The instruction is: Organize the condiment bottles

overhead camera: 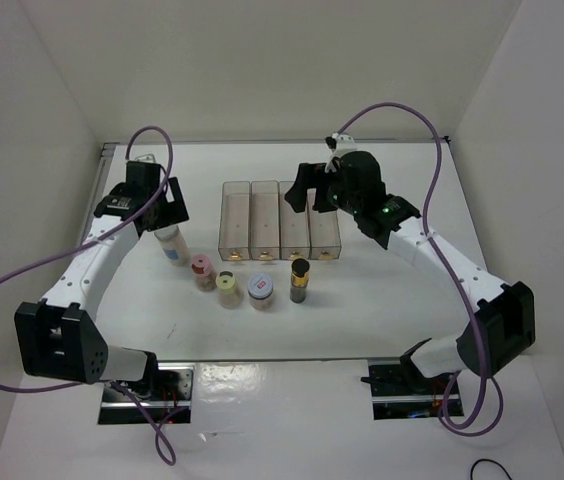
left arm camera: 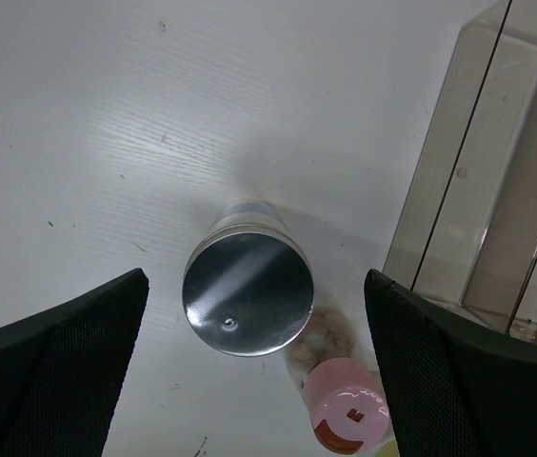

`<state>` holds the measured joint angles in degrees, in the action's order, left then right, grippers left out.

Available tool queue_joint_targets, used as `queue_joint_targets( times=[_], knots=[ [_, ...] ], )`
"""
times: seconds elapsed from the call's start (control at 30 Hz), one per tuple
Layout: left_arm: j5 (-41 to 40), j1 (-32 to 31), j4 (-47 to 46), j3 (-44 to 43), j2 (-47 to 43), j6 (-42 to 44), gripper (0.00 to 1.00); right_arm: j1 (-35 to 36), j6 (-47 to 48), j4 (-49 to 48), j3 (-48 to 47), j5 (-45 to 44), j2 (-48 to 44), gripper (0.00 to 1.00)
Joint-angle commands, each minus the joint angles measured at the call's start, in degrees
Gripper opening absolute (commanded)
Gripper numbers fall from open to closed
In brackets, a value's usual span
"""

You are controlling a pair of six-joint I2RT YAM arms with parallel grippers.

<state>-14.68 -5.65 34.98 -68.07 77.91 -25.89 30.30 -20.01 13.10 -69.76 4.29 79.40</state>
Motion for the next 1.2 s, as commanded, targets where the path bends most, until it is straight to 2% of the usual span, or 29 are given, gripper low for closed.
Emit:
queue_joint_targets(
  times=[0.0, 0.37, 0.63, 0.67, 0.93, 1.13, 1.17],
  knots=[
    [0.6, 0.2, -1.7, 1.4, 0.6, 0.1, 1.0, 1.5, 1.3, -0.9, -2.8, -0.1, 0.8, 0.99],
    [0.1, 0.2, -2.8, 3.8, 3.8, -0.5, 1.0, 3.6, 1.3, -0.4, -4.3, -1.2, 0.8, 0.99],
    [-1.1, 0.2, -2.8, 3.8, 4.4, -0.5, 0.89, 3.6, 1.3, 0.2, -4.3, -1.2, 0.8, 0.99],
    [-1.1, 0.2, -2.8, 3.8, 4.4, -0.5, 0.84, 3.6, 1.3, 0.2, -4.3, -1.2, 0.8, 0.99],
    [-1.1, 0.2, -2.8, 3.8, 5.4, -0.5, 0.72, 3.6, 1.3, 0.7, -4.3, -2.3, 1.3, 0.99],
    [-0.4, 0.2, -2.3, 3.2, 5.4, -0.5, 0.5, 3.6, 1.3, 1.2, -4.9, -2.8, 1.3, 0.99],
    [-0.4, 0.2, -2.3, 2.5, 5.4, -0.5, 0.44, 3.6, 1.3, 1.2, -4.9, -2.8, 1.3, 0.99]
  ],
)
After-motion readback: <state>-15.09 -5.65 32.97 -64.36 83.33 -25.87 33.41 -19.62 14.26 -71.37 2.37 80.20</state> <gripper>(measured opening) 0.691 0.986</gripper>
